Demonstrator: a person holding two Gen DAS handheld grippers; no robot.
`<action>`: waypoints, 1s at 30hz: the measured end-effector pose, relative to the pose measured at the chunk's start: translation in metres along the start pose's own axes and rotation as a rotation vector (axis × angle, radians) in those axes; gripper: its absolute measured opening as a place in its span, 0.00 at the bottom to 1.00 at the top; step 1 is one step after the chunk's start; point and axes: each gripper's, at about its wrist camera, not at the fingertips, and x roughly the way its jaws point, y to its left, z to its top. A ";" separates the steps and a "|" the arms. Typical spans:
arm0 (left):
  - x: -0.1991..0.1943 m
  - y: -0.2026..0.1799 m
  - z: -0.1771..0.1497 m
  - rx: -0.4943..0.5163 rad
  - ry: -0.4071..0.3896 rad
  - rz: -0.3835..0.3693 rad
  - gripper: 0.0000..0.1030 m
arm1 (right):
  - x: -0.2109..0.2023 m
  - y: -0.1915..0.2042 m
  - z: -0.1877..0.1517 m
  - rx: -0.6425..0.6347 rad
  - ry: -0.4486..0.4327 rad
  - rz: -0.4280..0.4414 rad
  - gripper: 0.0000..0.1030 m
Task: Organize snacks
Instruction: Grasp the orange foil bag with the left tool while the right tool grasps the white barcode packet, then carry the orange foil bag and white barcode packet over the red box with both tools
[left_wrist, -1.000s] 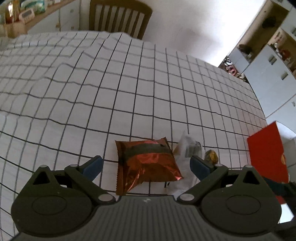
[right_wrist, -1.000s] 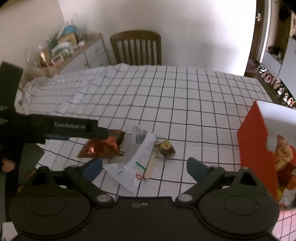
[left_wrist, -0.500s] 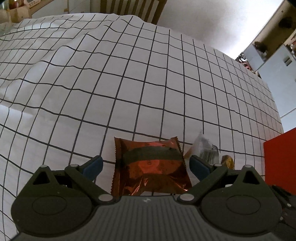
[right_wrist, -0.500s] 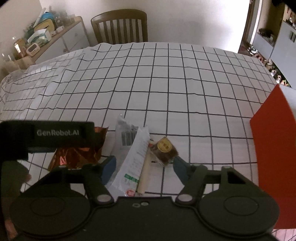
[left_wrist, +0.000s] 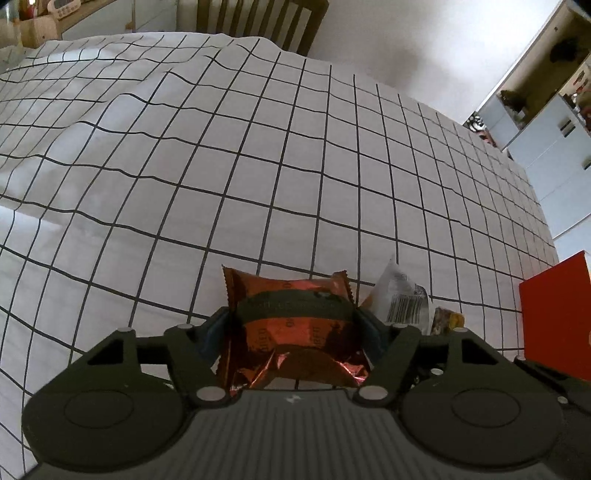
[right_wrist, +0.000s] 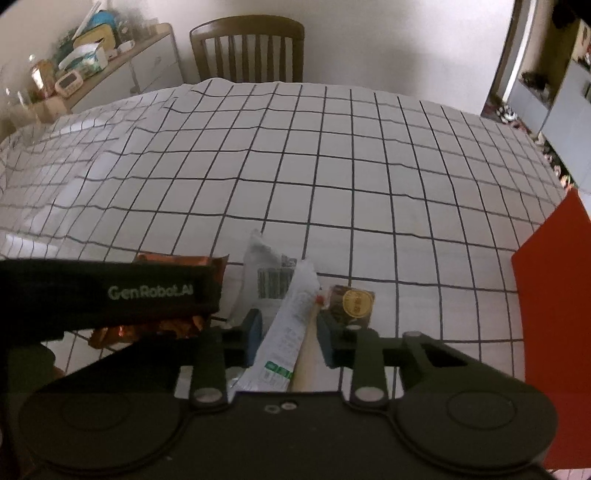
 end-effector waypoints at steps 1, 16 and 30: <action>-0.001 0.001 -0.001 -0.004 -0.003 -0.003 0.66 | 0.000 0.003 0.000 -0.012 -0.001 0.002 0.20; -0.032 0.032 -0.012 -0.036 -0.024 -0.046 0.62 | -0.030 -0.004 -0.015 0.012 -0.013 0.031 0.06; -0.087 0.025 -0.037 0.019 -0.071 -0.123 0.62 | -0.096 -0.023 -0.036 0.084 -0.076 0.070 0.06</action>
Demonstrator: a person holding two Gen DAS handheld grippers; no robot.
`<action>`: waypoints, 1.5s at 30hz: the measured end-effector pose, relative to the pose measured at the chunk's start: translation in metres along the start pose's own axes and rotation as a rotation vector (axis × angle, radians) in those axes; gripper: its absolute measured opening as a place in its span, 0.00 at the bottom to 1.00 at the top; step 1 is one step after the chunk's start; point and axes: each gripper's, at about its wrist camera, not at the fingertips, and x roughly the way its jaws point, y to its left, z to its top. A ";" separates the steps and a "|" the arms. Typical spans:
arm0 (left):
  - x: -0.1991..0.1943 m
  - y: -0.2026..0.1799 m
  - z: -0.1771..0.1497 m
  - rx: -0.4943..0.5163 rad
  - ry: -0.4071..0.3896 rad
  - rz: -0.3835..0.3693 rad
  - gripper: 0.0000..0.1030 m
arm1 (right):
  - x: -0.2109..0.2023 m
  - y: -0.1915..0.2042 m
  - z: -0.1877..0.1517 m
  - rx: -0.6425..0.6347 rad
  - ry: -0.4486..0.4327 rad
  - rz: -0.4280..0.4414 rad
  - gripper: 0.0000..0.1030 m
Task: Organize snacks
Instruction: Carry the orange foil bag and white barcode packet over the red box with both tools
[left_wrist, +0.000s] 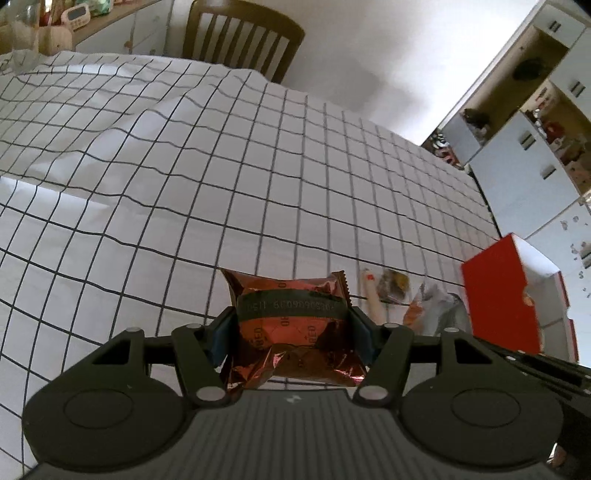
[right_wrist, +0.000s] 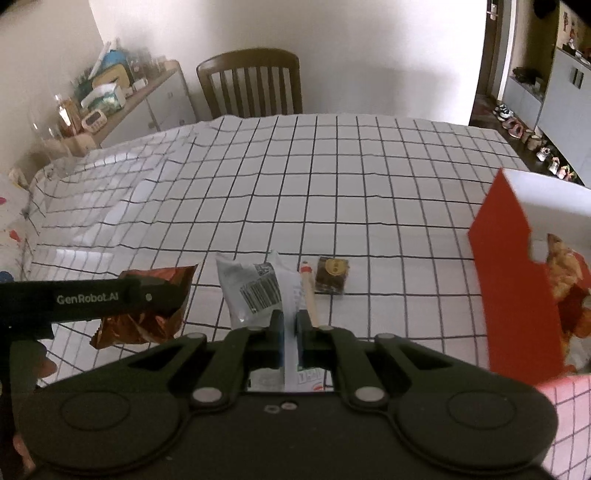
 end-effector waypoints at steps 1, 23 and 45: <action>-0.004 -0.003 -0.001 0.007 -0.005 -0.006 0.62 | -0.006 -0.002 -0.001 0.002 -0.007 0.003 0.06; -0.059 -0.105 -0.019 0.166 -0.066 -0.119 0.62 | -0.116 -0.070 -0.006 0.029 -0.143 0.005 0.06; -0.044 -0.256 -0.047 0.293 -0.074 -0.179 0.62 | -0.163 -0.205 -0.004 0.084 -0.228 -0.071 0.06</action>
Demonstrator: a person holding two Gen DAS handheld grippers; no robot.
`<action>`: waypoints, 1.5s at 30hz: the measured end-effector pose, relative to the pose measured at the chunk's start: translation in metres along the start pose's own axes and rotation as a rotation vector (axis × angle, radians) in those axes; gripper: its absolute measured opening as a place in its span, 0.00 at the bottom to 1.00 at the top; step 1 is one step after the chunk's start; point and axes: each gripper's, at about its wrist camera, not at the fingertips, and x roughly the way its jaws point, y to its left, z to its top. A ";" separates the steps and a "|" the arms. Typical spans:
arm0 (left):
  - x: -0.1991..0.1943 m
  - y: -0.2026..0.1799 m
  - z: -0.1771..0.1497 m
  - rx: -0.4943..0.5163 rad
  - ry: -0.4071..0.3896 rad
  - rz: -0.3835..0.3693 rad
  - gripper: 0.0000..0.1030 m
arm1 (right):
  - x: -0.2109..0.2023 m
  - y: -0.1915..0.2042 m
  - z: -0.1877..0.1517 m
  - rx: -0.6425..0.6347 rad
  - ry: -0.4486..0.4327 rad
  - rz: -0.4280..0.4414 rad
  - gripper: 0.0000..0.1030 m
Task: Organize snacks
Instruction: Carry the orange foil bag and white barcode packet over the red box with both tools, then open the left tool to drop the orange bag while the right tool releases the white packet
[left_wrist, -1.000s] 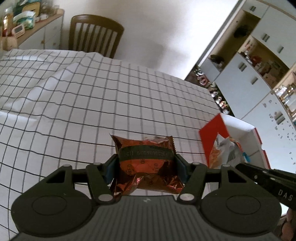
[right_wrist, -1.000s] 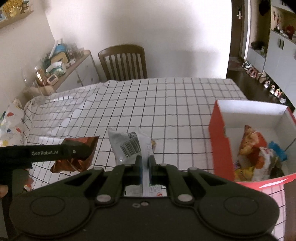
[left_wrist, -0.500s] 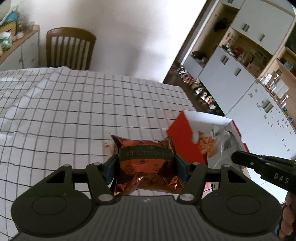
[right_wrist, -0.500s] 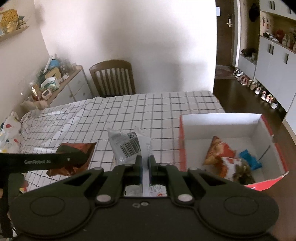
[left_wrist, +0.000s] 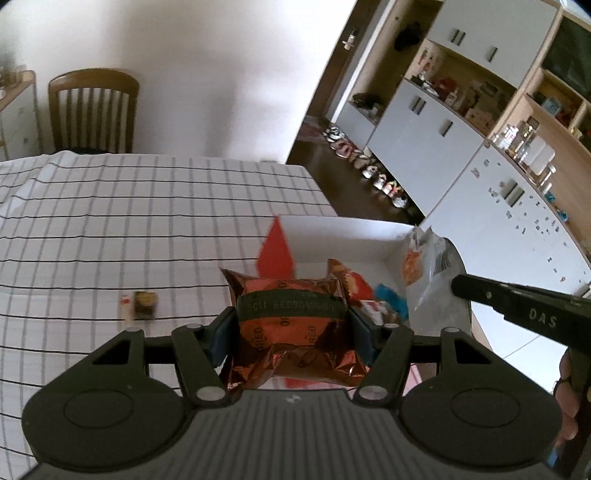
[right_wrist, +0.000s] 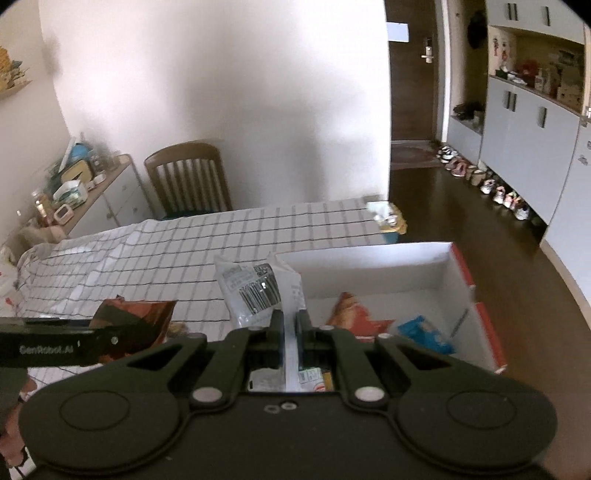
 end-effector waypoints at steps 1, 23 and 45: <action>0.003 -0.007 0.000 0.005 0.003 -0.001 0.62 | -0.001 -0.008 0.000 0.002 -0.003 -0.006 0.06; 0.129 -0.112 -0.008 0.118 0.193 0.073 0.62 | 0.056 -0.140 0.018 0.046 0.016 -0.159 0.06; 0.182 -0.108 -0.012 0.076 0.254 0.153 0.62 | 0.153 -0.140 0.017 -0.035 0.169 -0.111 0.06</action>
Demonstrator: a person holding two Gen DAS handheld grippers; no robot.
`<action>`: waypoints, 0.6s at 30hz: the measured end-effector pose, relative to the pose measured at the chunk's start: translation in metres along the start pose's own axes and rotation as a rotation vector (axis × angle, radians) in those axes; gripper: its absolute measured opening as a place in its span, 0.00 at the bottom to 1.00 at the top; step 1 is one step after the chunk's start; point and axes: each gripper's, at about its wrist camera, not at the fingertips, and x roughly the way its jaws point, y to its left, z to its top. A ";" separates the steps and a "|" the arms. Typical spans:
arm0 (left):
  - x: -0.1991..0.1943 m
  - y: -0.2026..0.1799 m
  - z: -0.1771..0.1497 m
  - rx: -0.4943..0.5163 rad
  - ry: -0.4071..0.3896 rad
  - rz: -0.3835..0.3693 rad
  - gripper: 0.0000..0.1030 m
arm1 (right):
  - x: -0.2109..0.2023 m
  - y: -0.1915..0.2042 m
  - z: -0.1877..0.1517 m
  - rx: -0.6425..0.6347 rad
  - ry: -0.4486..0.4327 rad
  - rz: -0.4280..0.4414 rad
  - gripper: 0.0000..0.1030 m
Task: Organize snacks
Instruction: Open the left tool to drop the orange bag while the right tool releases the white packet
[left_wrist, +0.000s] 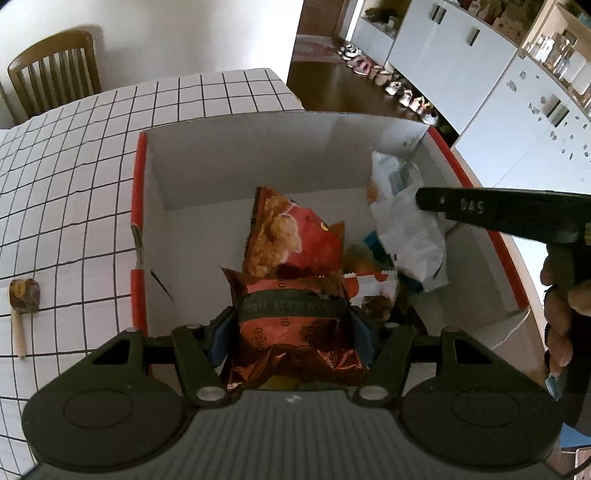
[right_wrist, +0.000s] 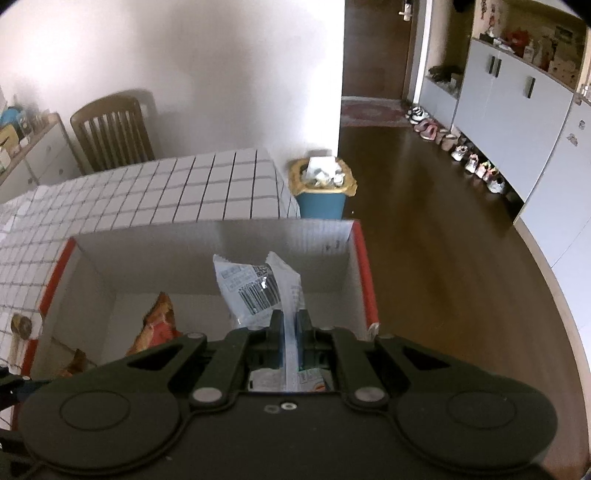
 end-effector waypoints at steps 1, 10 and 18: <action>0.001 -0.001 0.000 0.003 0.002 0.002 0.62 | 0.002 0.001 -0.002 -0.005 0.009 0.000 0.06; 0.000 -0.005 0.001 -0.009 -0.001 0.005 0.64 | -0.001 -0.002 -0.004 -0.001 0.038 0.023 0.07; -0.016 -0.003 -0.004 -0.002 -0.031 -0.001 0.70 | -0.021 -0.005 -0.009 -0.003 0.037 0.062 0.10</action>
